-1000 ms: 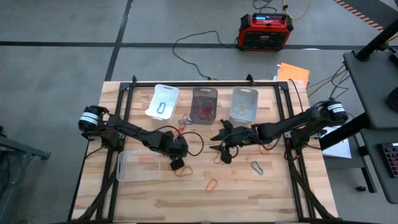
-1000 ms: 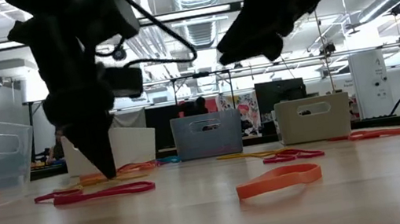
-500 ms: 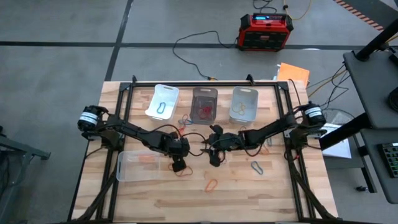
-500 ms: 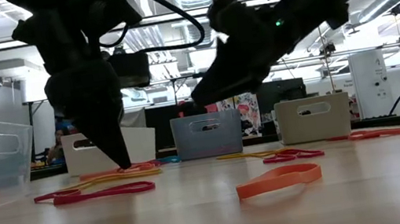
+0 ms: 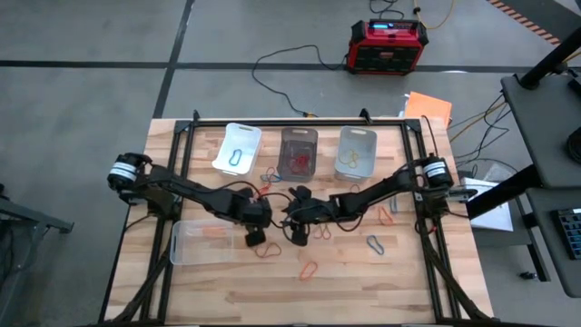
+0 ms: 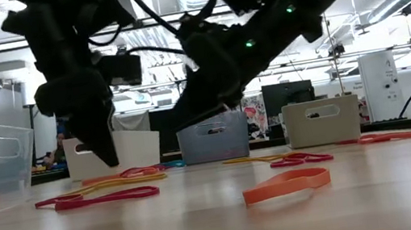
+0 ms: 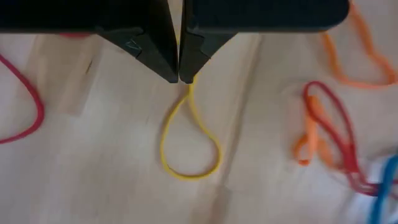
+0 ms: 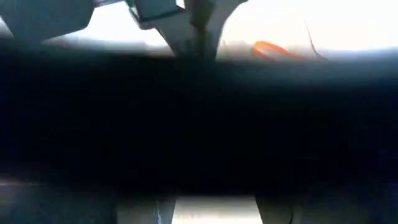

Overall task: Sort rubber bands into baskets
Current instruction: Put the yellow rubber band into the gray bin

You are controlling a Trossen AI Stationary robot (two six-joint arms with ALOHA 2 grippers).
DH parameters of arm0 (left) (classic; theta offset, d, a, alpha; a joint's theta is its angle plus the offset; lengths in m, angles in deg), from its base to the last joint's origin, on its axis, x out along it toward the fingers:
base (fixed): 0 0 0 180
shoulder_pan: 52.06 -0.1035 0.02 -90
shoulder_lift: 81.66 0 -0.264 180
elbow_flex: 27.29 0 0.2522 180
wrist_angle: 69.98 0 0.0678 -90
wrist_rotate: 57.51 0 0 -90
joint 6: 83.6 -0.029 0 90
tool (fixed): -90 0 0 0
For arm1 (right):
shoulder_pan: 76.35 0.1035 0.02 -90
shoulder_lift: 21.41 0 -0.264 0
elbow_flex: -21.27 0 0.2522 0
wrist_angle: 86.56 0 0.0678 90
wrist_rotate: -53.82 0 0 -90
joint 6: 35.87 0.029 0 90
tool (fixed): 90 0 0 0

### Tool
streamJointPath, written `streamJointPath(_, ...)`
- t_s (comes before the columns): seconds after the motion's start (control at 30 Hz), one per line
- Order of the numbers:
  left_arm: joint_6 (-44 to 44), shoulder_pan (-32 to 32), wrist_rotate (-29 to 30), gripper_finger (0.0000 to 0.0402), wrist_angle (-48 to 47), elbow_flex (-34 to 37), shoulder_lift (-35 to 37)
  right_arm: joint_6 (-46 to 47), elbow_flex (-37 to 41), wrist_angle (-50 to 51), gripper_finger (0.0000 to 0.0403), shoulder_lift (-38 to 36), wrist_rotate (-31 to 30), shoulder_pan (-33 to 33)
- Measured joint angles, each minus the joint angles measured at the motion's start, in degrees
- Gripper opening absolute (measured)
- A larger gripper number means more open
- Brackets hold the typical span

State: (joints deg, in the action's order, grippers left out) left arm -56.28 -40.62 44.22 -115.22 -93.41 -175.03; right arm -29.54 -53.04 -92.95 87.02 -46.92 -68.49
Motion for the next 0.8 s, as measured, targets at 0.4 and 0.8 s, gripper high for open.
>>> streamJointPath(0.4, -3.7, 0.5, 9.2, 0.0, -5.1, 0.0, 13.5, -4.8, -9.8, 0.4, 0.0219, 9.1, 0.0, -0.1)
streamJointPath(0.8, -6.4, 1.1, 16.3, 0.0, -6.5, 0.0, 27.8, -4.8, -17.8, 0.1, 0.021, 18.1, 0.1, -2.0)
